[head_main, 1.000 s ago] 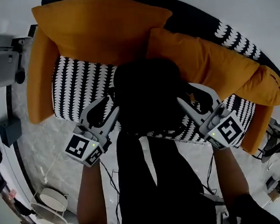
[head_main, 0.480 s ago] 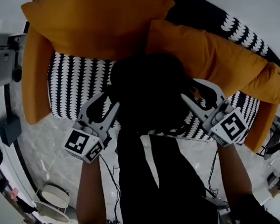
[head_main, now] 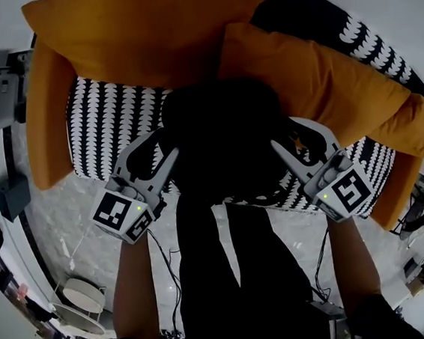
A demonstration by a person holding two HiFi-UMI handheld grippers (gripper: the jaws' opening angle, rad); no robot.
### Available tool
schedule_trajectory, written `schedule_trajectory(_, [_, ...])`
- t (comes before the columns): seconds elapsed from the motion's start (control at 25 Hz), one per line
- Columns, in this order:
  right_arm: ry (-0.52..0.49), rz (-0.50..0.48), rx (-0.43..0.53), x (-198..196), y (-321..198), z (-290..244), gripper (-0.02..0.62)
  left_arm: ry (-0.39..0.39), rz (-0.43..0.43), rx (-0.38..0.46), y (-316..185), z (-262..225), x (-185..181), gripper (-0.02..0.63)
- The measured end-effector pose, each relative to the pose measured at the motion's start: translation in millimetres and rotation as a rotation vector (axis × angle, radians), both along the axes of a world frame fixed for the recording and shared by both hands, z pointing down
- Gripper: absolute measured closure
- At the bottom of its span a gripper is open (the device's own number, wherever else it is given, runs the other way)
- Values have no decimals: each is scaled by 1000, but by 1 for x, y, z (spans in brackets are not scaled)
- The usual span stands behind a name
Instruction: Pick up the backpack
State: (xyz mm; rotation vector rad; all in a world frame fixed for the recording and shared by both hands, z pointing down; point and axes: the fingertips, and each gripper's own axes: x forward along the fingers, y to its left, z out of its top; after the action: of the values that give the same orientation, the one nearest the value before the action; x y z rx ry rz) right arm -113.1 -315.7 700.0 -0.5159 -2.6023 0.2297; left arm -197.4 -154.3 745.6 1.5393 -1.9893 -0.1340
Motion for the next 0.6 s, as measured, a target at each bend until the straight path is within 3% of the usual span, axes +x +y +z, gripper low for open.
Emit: schedule_trajectory(0.6, [15, -7, 14, -16, 16, 12, 446, -3, 8, 4, -8, 7, -2, 443])
